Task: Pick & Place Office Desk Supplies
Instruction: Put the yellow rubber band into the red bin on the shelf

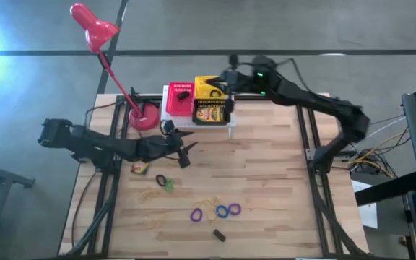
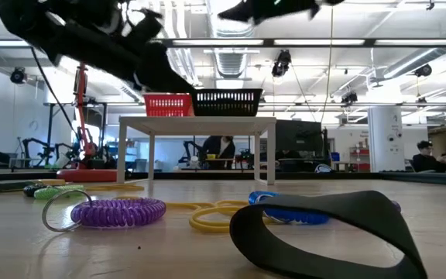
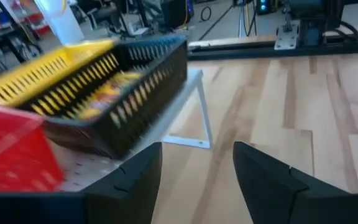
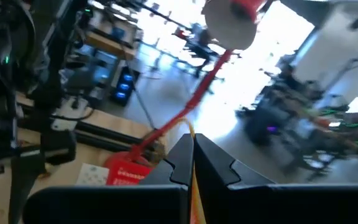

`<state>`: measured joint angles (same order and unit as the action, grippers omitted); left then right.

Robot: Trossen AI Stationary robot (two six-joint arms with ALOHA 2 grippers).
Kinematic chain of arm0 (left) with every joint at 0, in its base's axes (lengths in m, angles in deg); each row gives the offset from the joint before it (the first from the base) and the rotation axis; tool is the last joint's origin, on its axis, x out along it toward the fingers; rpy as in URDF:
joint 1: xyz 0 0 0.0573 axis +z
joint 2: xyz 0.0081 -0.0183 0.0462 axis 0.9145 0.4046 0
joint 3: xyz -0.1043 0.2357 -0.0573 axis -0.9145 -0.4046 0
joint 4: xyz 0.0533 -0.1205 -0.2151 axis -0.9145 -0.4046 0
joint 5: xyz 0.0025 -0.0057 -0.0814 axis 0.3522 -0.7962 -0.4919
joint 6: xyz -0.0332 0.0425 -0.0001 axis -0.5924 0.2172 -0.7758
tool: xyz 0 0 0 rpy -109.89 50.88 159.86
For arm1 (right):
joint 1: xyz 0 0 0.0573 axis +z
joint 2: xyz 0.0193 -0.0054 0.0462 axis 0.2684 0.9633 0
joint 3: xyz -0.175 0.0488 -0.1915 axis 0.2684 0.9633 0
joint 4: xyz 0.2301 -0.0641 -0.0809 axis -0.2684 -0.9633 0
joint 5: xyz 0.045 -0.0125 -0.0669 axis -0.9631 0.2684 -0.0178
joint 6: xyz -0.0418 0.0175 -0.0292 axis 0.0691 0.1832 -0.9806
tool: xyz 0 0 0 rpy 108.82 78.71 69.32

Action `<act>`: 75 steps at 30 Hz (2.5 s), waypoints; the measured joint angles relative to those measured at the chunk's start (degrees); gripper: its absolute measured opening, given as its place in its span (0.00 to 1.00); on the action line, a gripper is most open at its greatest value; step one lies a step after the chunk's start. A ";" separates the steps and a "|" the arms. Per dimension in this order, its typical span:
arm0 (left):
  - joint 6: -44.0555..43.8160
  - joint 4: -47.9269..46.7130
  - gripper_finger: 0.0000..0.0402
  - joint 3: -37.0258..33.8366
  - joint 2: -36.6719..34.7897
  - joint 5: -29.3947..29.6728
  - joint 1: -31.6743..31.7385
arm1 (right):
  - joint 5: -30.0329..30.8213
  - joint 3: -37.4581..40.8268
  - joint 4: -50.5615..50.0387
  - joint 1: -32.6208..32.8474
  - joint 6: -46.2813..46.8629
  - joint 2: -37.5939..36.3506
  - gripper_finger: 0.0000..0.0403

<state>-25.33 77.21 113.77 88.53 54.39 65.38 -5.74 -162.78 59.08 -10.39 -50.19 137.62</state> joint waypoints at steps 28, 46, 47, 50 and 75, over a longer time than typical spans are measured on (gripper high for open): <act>-17.04 -21.07 0.50 -13.40 -28.80 3.69 -6.13 | 3.75 -48.29 -45.79 0.05 4.90 32.02 0.29; -19.97 -35.98 0.50 -2.31 -21.85 15.72 -28.55 | 26.15 15.88 -22.95 34.09 27.44 3.04 0.09; -23.22 -39.67 0.50 -1.58 -21.22 14.29 -28.37 | 27.67 19.68 -18.23 36.30 29.76 2.20 0.08; -33.89 -49.23 0.50 -0.26 -19.10 10.40 -26.52 | 32.04 30.92 -1.33 42.21 36.05 1.57 0.08; -23.97 -34.55 0.40 -0.91 9.59 -9.07 -4.58 | 46.52 38.57 84.23 46.58 28.27 37.64 0.08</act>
<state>-49.30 42.66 112.86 98.12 45.32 60.80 40.78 -124.21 143.31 36.19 -21.93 175.25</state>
